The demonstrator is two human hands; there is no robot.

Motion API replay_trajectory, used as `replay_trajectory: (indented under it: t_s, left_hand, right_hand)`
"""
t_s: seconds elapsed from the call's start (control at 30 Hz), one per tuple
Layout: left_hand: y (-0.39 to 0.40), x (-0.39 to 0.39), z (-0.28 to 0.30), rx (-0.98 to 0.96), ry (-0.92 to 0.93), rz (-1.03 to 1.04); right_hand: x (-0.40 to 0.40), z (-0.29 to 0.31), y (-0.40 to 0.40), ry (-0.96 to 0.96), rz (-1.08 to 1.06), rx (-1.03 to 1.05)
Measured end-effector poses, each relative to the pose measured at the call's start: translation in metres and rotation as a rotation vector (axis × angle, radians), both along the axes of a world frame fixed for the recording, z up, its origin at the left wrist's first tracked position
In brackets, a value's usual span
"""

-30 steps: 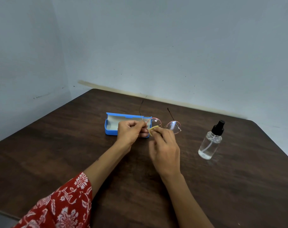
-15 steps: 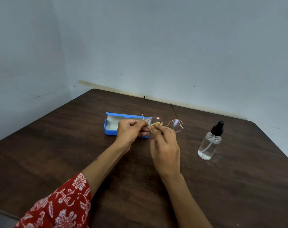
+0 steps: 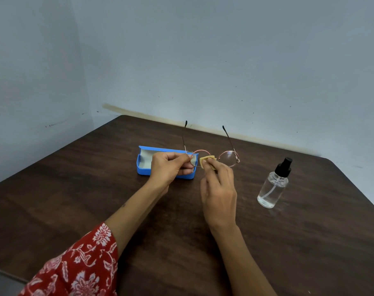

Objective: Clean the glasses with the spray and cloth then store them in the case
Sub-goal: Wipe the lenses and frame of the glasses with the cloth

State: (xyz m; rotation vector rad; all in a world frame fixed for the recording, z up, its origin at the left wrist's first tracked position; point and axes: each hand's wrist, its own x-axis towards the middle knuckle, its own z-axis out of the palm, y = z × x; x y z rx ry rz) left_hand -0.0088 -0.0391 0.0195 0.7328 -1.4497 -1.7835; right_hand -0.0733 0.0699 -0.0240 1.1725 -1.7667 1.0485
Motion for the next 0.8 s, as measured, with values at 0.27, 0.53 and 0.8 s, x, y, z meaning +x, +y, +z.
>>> replay_trajectory:
  t_s: [0.27,0.53,0.8]
  left_hand:
    - [0.0027,-0.0002,-0.0006,0.0,-0.007,0.005]
    - [0.0047,0.0011,0.0008,-0.014,-0.027,-0.007]
    - [0.0004,0.0018,0.0016,-0.003,-0.046,0.049]
  right_hand:
    - [0.003,-0.0027,-0.0049,0.058,0.077,0.042]
    - [-0.003,-0.0021,-0.003,0.05,-0.053,-0.008]
    - [-0.0029,-0.0034,-0.003,0.051,-0.018,0.03]
